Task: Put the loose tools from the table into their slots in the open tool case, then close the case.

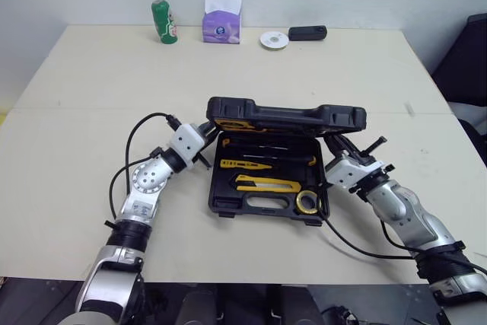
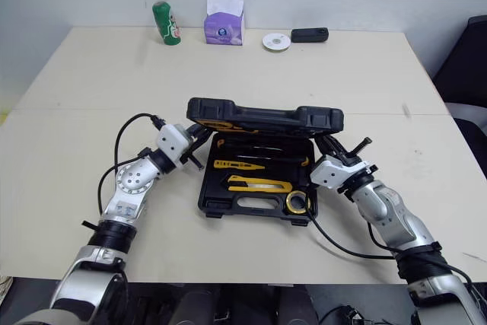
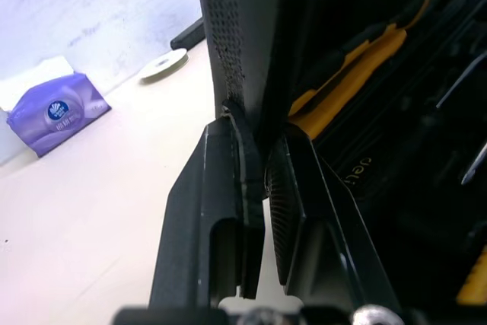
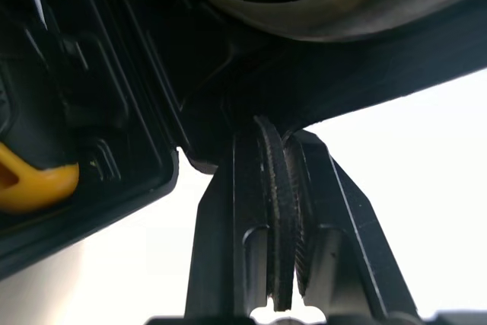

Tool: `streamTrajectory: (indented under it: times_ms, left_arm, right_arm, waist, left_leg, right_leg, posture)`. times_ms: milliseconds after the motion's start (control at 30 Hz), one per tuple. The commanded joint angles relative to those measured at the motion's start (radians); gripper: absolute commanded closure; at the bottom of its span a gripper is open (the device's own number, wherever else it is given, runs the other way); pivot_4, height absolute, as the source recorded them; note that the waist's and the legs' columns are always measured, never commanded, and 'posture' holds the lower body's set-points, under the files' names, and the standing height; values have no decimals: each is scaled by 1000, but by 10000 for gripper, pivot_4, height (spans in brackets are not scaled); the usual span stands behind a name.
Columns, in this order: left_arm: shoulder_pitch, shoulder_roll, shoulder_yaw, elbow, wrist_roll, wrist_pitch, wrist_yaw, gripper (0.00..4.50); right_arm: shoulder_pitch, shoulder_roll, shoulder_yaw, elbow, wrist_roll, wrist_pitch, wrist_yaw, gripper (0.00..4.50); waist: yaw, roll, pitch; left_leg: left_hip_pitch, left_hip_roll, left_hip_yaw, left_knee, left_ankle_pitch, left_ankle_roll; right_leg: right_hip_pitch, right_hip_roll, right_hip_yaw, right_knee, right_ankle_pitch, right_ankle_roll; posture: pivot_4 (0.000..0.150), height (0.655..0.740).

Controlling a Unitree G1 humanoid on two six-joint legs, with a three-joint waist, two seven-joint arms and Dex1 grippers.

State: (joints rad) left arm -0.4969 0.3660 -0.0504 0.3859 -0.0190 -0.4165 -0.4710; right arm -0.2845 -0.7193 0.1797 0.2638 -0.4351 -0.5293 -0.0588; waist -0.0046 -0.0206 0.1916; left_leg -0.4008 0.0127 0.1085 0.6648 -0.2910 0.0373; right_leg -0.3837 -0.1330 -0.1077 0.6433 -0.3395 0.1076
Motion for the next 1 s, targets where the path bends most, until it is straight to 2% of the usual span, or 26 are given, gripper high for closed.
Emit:
streamTrajectory:
  times_ms: [33,100,233,267,333,400,500,567,767,800,900,1000]
  left_arm:
    - [49,44,74,-50,-64,57,-16,35400]
    - [67,67,71,-82,-84,97,-55,26678]
    - [144,142,97,-193,-158,218,-149,7426]
    - [183,177,120,-236,-206,296,-189,7326]
    - [241,236,160,-295,-282,421,-252,7326]
    - [262,270,183,-320,-324,499,-279,7326]
    - [249,277,194,-314,-335,546,-285,7326]
    - [219,268,193,-298,-336,568,-287,7326]
    - [117,220,184,-243,-335,577,-320,7326]
    - [103,214,178,-230,-328,569,-332,9816]
    - [64,202,173,-187,-319,542,-361,19655]
    - [29,190,178,-147,-326,522,-381,34155]
  right_arm:
    - [103,-60,-76,41,-5,37,20,34253]
    - [142,-70,-84,-4,23,23,59,23730]
    - [259,-95,-140,-119,102,45,159,3379]
    - [318,-115,-165,-161,152,64,216,445]
    - [408,-159,-234,-220,185,110,279,445]
    - [455,-165,-295,-256,302,189,360,445]
    - [518,-165,-349,-324,528,265,531,445]
    - [540,-146,-389,-365,618,271,589,445]
    - [570,-114,-431,-457,680,311,667,445]
    - [577,-107,-433,-472,690,329,675,141]
    - [634,-99,-440,-539,766,371,747,8353]
    - [689,-94,-442,-591,795,401,799,23653]
  waist:
    - [2,0,0]
    - [2,0,0]
    - [0,0,0]
    - [0,0,0]
    - [1,0,0]
    - [1,0,0]
    - [10,0,0]
    - [15,0,0]
    - [16,2,1]
    - [16,2,1]
    - [15,3,1]
    - [18,3,1]
  left_leg:
    - [1,0,-2,0,0,0]
    - [4,0,-4,0,0,0]
    - [5,1,-5,-1,-1,-1]
    - [6,1,-5,-1,-1,-2]
    - [10,2,-5,-3,-2,-3]
    - [12,2,-6,-3,-3,-3]
    - [15,2,-12,-3,-5,-2]
    - [16,2,-14,-2,-8,0]
    - [15,2,-12,-2,-9,-2]
    - [15,2,-12,-2,-9,-2]
    - [15,2,-12,-2,-9,-2]
    - [15,2,-12,-2,-9,-2]
  right_leg:
    - [3,0,0,-2,0,0]
    - [9,-1,0,-6,0,0]
    - [9,-1,1,-5,0,0]
    - [10,-1,1,-6,0,0]
    - [14,0,1,-6,0,-1]
    - [16,0,0,-8,-1,-2]
    - [25,0,-3,-16,-1,-2]
    - [26,-1,-3,-17,0,-2]
    - [25,0,-5,-17,0,-2]
    - [25,0,-5,-17,0,-2]
    - [25,0,-5,-16,0,-2]
    - [25,0,-6,-17,0,-2]
  posture:
    - [1500,7400]
    - [1500,7400]
    - [1500,7400]
    - [1500,7400]
    - [1500,7400]
    - [1500,7400]
    - [1500,7400]
    - [1500,7400]
    - [1500,7400]
    - [1500,7400]
    - [1500,7400]
    - [1500,7400]
